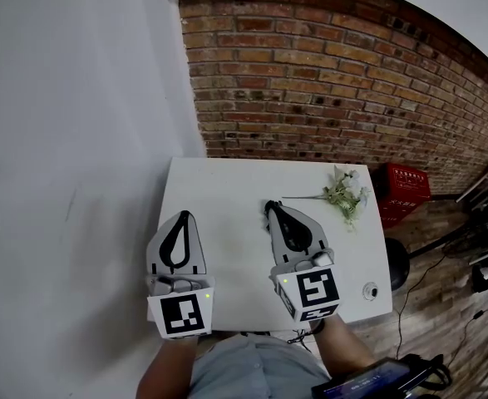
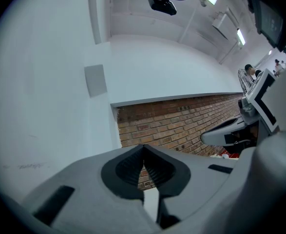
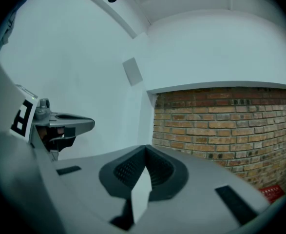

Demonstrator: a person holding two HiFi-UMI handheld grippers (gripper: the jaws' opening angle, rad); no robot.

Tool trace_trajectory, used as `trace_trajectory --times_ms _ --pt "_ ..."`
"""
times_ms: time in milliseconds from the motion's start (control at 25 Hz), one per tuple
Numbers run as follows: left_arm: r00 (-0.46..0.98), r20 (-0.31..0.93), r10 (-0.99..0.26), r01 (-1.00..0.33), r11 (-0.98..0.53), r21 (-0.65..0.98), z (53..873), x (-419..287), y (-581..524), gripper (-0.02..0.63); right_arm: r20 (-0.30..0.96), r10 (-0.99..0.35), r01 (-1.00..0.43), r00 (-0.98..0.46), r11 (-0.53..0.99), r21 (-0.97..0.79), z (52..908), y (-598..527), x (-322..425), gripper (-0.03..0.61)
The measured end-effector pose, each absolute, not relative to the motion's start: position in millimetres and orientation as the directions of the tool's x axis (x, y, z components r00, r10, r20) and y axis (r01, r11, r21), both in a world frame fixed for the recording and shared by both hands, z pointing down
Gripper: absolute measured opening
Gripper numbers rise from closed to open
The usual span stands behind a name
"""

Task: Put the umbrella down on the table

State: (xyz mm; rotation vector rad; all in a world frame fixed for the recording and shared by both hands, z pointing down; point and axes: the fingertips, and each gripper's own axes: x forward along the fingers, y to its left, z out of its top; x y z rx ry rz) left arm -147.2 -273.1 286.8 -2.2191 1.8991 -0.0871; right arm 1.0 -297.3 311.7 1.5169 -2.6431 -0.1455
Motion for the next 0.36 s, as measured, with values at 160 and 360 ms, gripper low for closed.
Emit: trace_trajectory --times_ms 160,360 --pt "0.159 -0.097 -0.982 -0.969 -0.136 -0.208 286.9 -147.6 -274.2 0.005 0.033 -0.864 -0.856 -0.503 0.503 0.121 313.6 -299.7 0.5 0.003" --pt "0.162 -0.1 -0.982 -0.967 -0.138 -0.212 290.5 -148.7 -276.5 0.005 0.03 -0.865 -0.857 -0.501 0.501 0.119 316.9 -302.6 -1.5 0.003"
